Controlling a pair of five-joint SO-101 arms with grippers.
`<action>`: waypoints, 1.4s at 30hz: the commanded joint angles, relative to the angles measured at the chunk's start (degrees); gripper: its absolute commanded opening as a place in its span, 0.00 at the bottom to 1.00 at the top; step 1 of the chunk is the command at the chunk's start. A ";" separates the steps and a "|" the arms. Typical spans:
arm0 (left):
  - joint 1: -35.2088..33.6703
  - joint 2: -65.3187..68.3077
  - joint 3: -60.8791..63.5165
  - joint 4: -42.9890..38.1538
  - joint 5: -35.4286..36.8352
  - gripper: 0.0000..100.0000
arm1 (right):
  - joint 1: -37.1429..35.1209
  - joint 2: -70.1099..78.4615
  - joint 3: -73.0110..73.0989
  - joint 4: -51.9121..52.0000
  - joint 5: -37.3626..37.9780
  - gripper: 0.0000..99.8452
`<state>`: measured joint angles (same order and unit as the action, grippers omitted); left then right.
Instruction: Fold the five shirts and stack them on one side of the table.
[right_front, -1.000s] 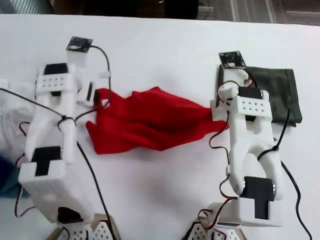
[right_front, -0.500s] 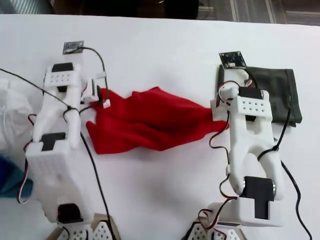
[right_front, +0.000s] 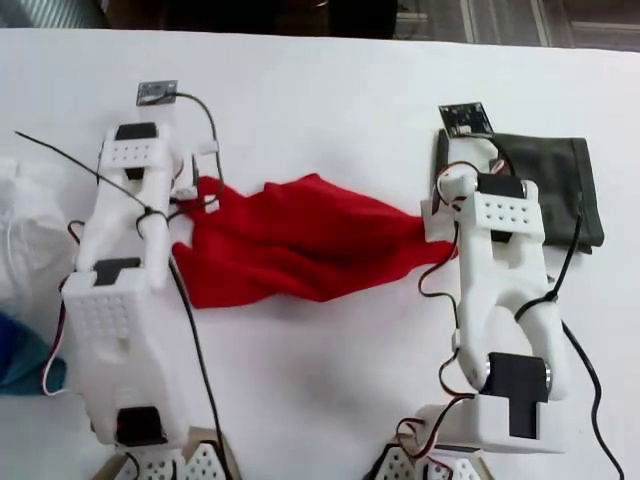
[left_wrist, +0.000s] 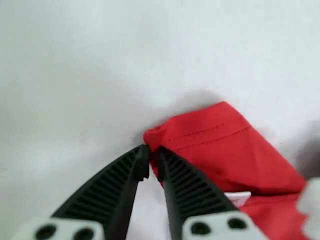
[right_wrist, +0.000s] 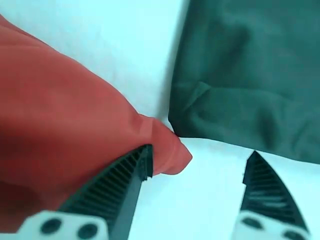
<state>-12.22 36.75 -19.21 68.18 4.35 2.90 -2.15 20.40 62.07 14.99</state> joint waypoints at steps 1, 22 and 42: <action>0.26 -1.14 -4.97 0.70 0.18 0.03 | 0.31 -3.30 -0.18 -0.75 -0.44 0.29; -0.26 -1.14 -27.21 34.11 -0.70 0.03 | 0.31 -3.30 -0.18 -0.75 -0.44 0.29; -0.44 3.16 -17.01 26.02 -2.90 0.23 | 0.31 -3.30 -0.18 -0.75 -0.44 0.29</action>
<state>-12.31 39.12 -35.91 94.64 0.84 2.90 -2.15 20.40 62.07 14.99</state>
